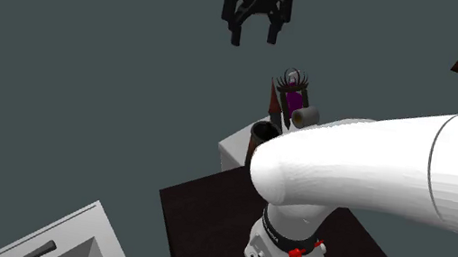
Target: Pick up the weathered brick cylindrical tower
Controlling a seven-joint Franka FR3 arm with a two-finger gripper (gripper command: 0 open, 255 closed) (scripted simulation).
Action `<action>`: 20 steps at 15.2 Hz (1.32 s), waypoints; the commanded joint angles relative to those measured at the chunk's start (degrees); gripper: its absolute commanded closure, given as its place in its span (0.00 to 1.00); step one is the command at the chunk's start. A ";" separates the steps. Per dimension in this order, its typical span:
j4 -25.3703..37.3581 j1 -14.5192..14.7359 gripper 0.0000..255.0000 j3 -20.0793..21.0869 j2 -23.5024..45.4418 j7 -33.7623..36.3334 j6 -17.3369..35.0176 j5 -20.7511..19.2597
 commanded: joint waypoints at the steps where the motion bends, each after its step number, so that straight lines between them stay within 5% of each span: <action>1: 0.00 0.00 0.00 0.00 0.00 0.00 0.00 0.00; 10: -9.28 -3.16 0.00 -3.46 8.17 -2.12 17.36 -3.57; 20: -12.44 -6.44 0.00 -7.88 25.15 -4.26 37.63 -6.25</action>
